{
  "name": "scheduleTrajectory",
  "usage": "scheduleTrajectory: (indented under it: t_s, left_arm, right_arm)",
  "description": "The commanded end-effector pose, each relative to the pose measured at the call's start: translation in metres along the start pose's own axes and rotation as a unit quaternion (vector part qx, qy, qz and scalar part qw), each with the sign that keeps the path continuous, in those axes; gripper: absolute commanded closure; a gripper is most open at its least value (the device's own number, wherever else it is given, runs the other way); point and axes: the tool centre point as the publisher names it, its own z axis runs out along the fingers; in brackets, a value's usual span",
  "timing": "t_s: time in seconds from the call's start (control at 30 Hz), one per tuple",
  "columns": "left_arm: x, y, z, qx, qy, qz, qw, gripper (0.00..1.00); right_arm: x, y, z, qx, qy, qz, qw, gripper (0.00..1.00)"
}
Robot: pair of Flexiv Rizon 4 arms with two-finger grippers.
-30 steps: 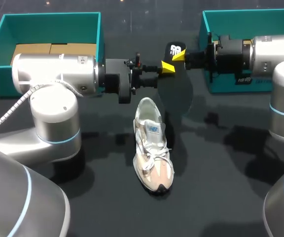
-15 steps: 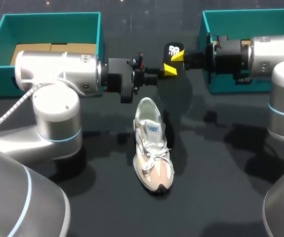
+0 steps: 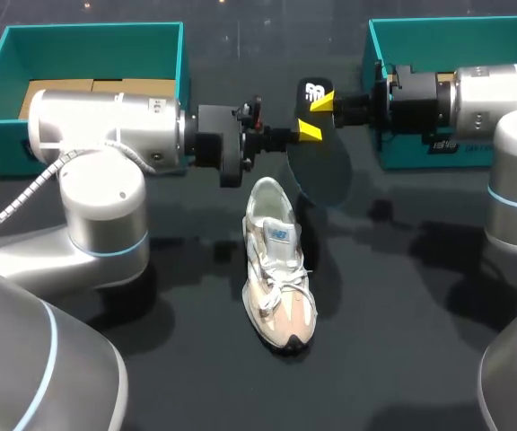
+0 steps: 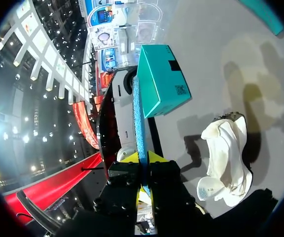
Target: Take the shoe out of the shoebox, open the shoe tongue, remove and reinsert the insole, then place the shoe into the shoebox
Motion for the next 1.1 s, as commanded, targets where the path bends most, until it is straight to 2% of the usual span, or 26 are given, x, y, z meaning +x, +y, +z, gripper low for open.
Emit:
scheduleTrajectory:
  t_s: [0.03, 0.23, 0.53, 0.9, 1.1]
  left_arm:
    - [0.0, 0.0, 0.0, -0.001, 0.0, 0.002, 1.0, 1.0]
    - [0.001, -0.001, -0.016, -0.012, 0.005, 0.004, 1.0, 1.0]
    - [0.002, -0.005, -0.046, -0.029, 0.011, -0.026, 0.999, 1.0]
    - [0.005, -0.022, -0.071, -0.03, 0.018, -0.058, 0.998, 1.0]
    - [0.005, -0.03, -0.079, -0.012, 0.023, -0.127, 0.991, 1.0]
  right_arm:
    - [0.0, 0.0, -0.001, -0.001, 0.004, -0.004, 1.0, 0.0]
    - [0.001, -0.007, -0.012, 0.005, 0.022, -0.031, 0.999, 0.0]
    - [-0.004, -0.02, -0.023, 0.062, 0.037, -0.073, 0.995, 0.0]
    - [-0.008, -0.03, -0.04, 0.072, 0.059, -0.098, 0.991, 0.0]
    - [-0.008, -0.031, -0.041, 0.07, 0.058, -0.097, 0.991, 0.0]
